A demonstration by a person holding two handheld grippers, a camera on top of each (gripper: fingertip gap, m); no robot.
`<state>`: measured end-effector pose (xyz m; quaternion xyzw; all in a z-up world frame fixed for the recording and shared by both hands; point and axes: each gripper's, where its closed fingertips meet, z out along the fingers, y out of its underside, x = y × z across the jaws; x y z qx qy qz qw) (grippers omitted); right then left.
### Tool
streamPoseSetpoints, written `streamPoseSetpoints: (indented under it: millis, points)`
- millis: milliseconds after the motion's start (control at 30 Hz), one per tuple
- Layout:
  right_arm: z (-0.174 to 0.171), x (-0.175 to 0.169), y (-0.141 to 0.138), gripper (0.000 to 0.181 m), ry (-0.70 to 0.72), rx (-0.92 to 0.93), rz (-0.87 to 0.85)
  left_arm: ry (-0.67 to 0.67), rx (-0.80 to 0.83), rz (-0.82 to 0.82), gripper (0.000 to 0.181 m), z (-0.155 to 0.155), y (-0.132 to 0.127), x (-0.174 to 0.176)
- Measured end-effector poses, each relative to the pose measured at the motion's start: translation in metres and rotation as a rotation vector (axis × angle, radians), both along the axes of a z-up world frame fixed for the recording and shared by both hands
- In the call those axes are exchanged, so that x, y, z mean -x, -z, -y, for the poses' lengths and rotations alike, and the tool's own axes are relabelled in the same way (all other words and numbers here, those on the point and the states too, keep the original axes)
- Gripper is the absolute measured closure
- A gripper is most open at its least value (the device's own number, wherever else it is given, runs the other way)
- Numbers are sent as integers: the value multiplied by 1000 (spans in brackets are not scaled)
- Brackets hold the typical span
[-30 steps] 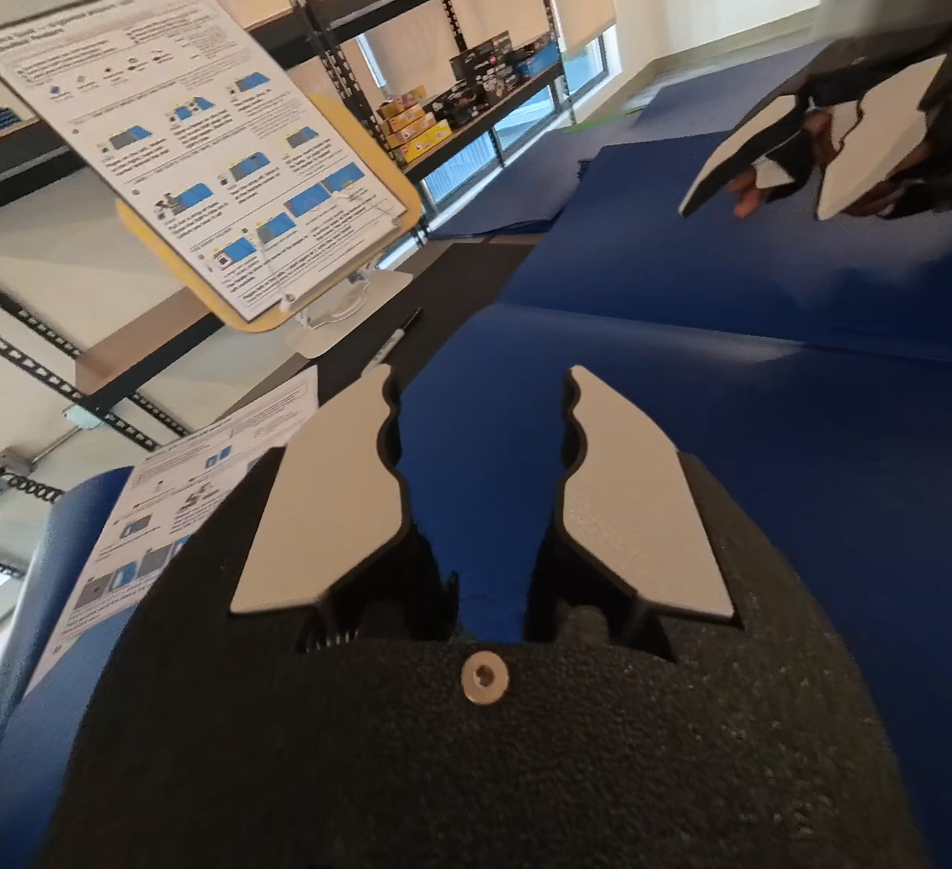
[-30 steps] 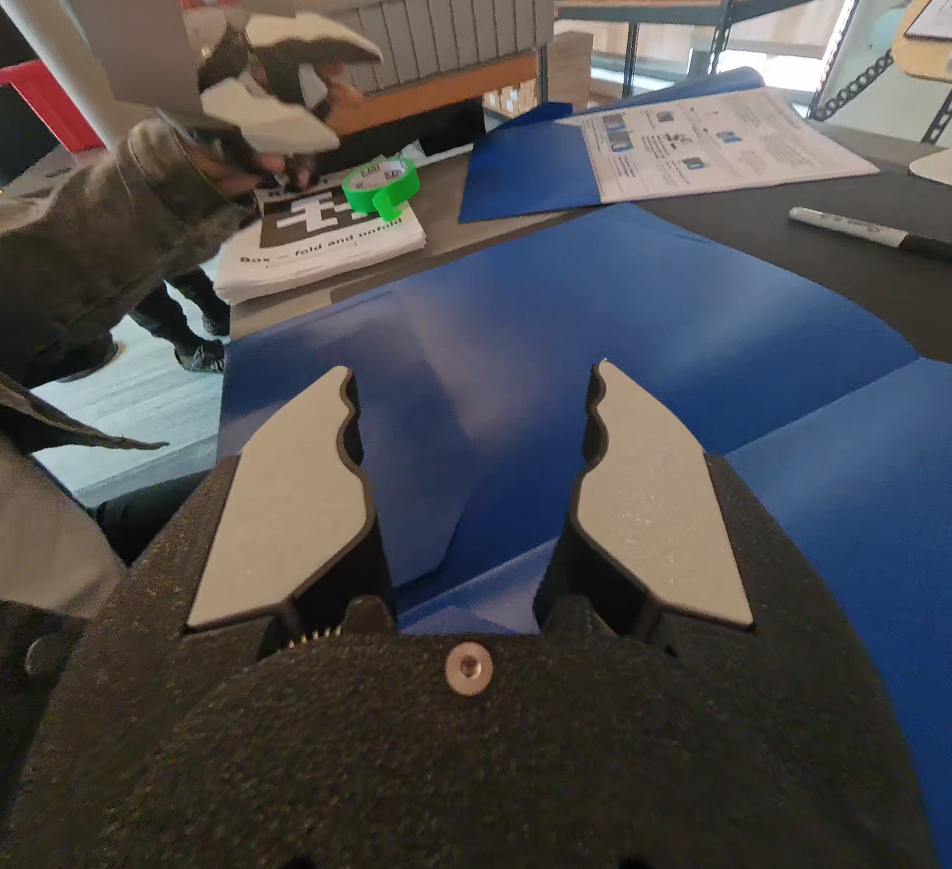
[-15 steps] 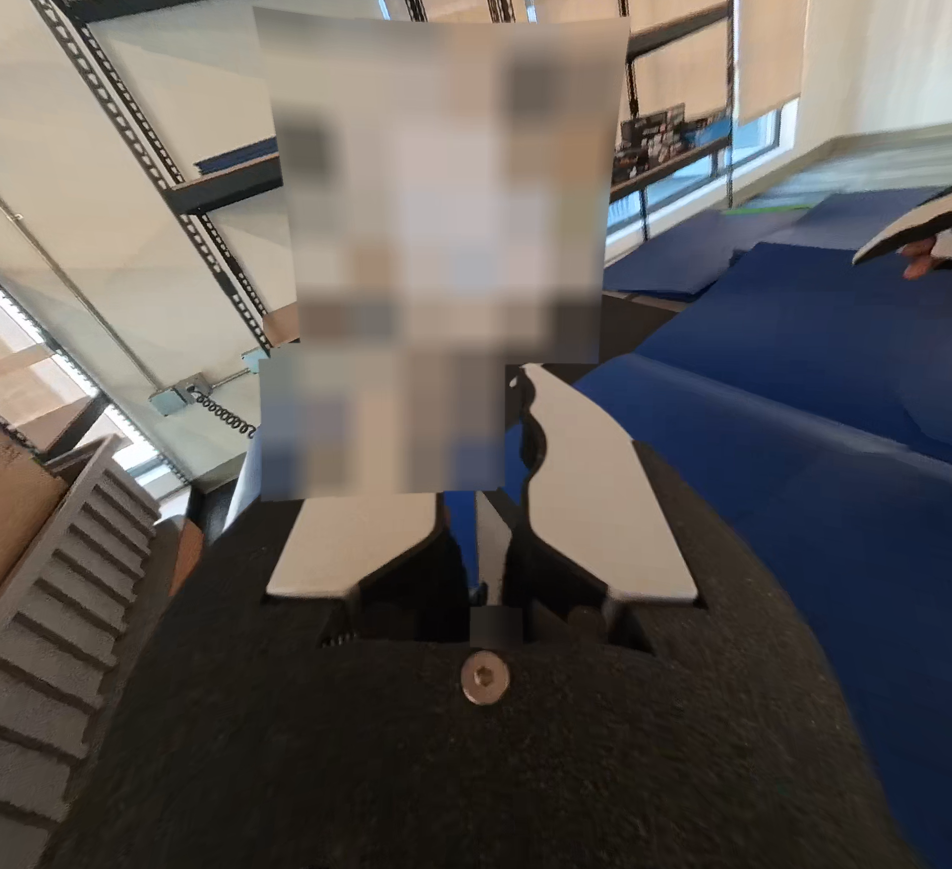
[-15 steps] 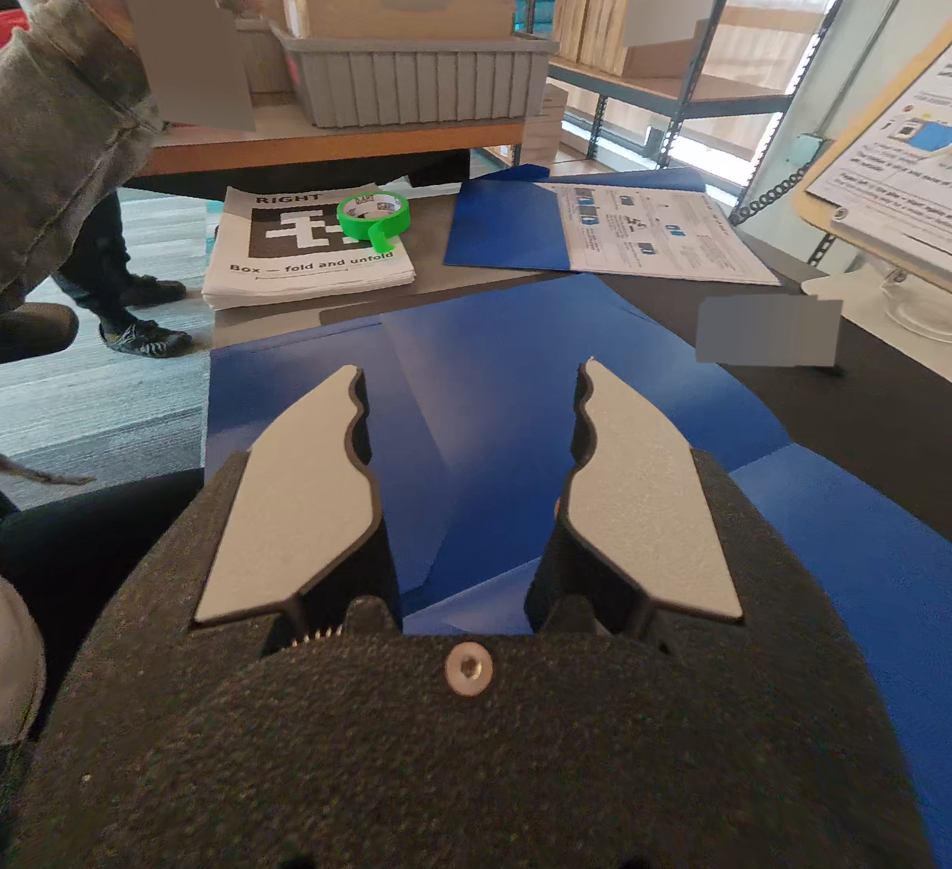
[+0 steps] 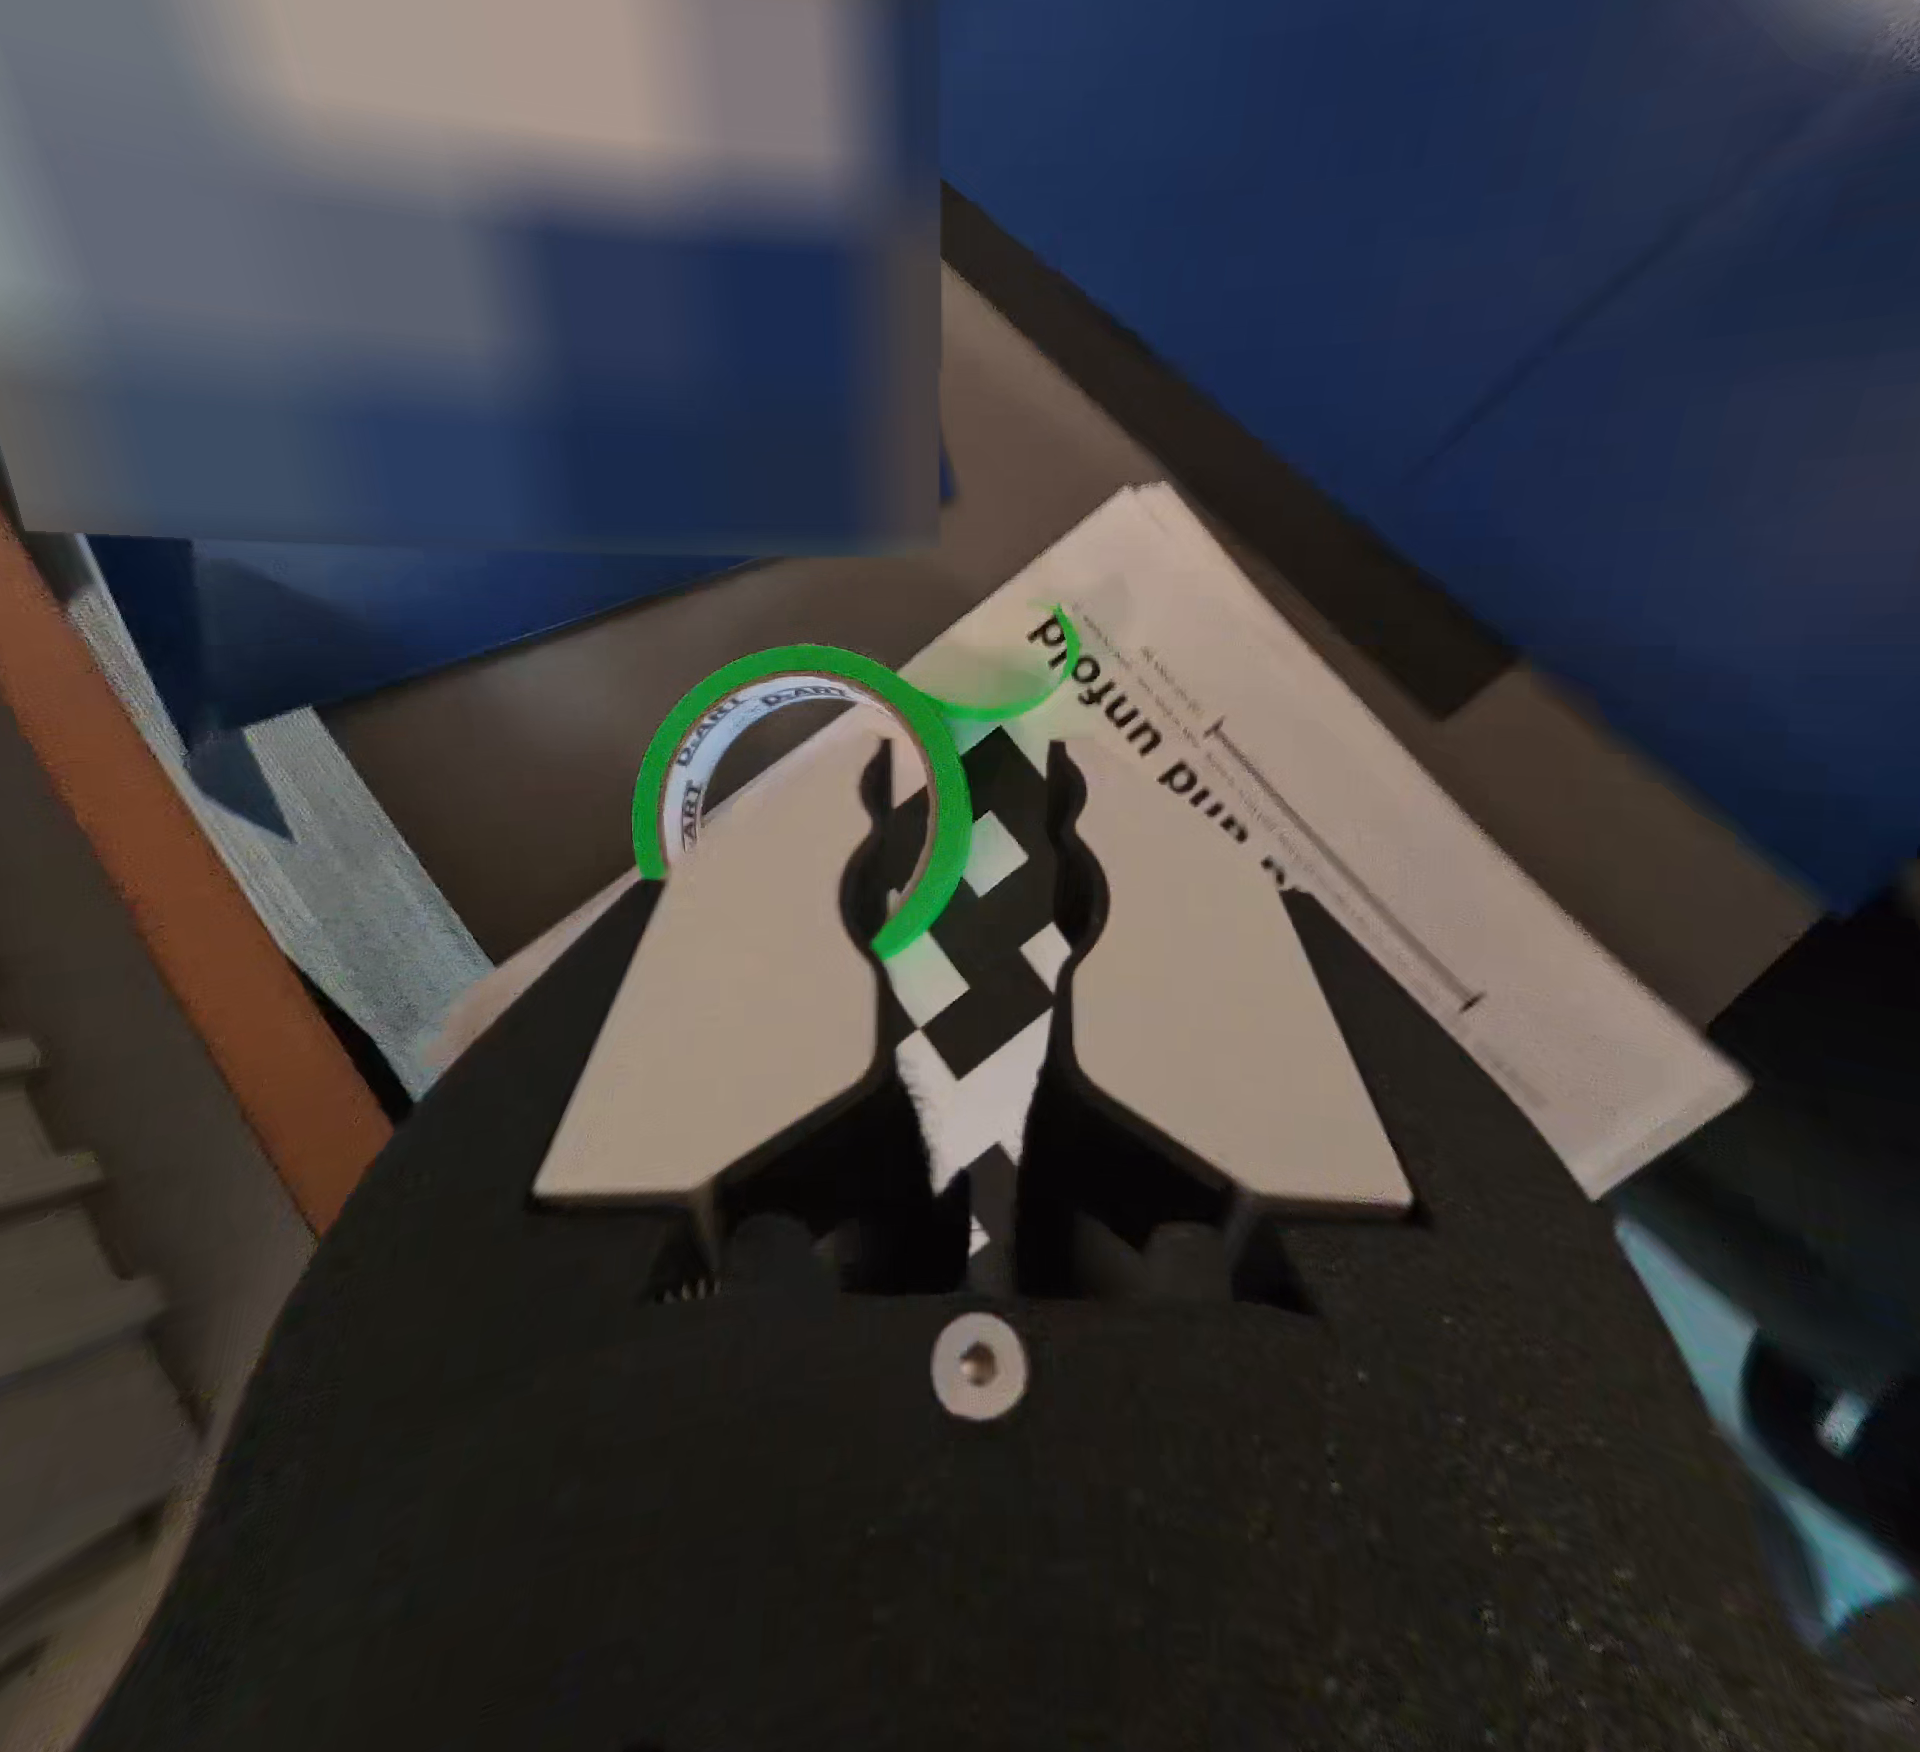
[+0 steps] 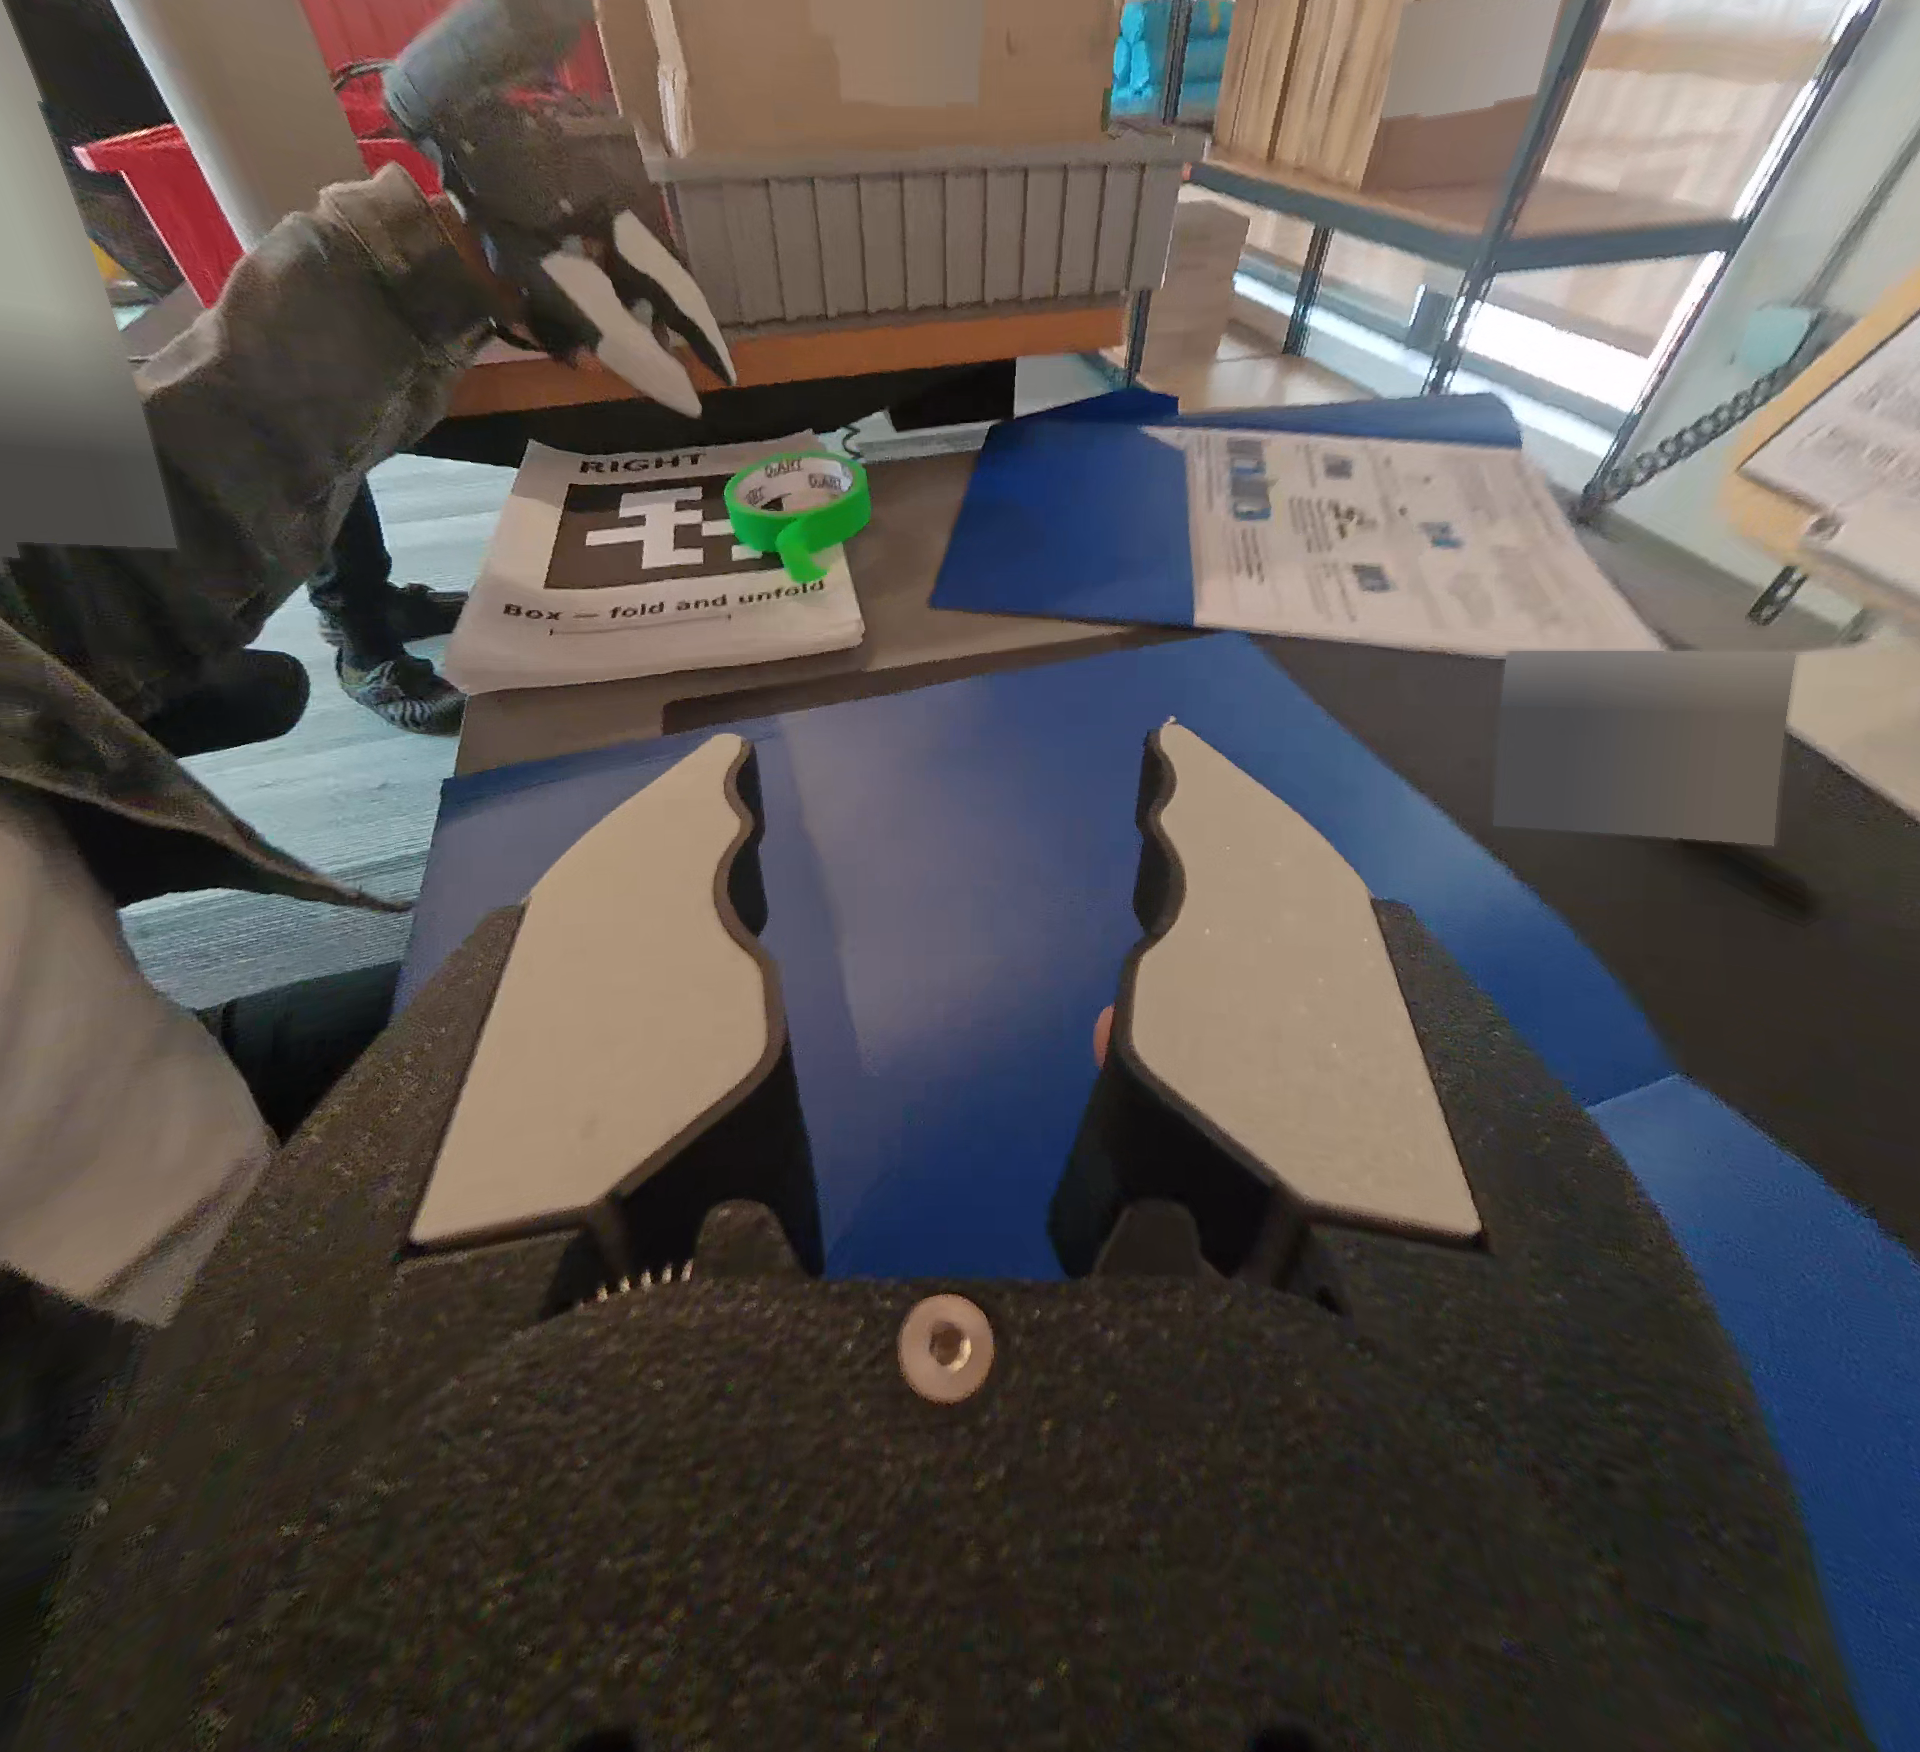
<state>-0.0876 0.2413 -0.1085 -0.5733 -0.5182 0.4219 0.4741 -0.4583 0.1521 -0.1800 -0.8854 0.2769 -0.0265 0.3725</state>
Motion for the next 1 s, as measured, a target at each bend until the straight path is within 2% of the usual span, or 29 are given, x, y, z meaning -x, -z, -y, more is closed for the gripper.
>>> streamPoseSetpoints:
  millis: [33, 133, 200, 433, 467, 533, 600, 667, 800, 900, 1000]
  points:
    - [0, -1, -6, 112, -1, -15, 2, 23, 28, -36, 147, -1, 8, 0]
    - [5, -11, -12, 113, 13, -68, 13, -15, 186, -95, 142, -1, 41, 2]
    - [5, -17, -17, 115, 31, -103, 6, -10, 200, -150, 142, -6, 58, 4]
    - [4, -37, -26, 115, 78, -106, -15, -38, 239, -182, 149, -24, 84, 12]
    - [4, -39, -26, 115, 86, -114, -14, -24, 259, -182, 166, -24, 87, 12]
    - [3, -42, -27, 115, 99, -130, -10, -31, 275, -154, 167, -26, 87, 11]
    - [1, -46, -26, 115, 112, -137, 0, -34, 245, -153, 169, -29, 77, 9]
    - [-2, -49, -25, 115, 125, -136, 6, -26, 163, -151, 169, -37, 56, 2]
    - [-8, -53, -24, 116, 133, -125, 3, 71, 13, -166, 169, -54, 12, -33]
    - [-13, -58, -26, 116, 146, -135, 9, 217, -76, -193, 170, -92, -11, -77]
    - [-14, -62, -29, 116, 146, -133, 8, 427, -47, -193, 170, -143, -11, -135]
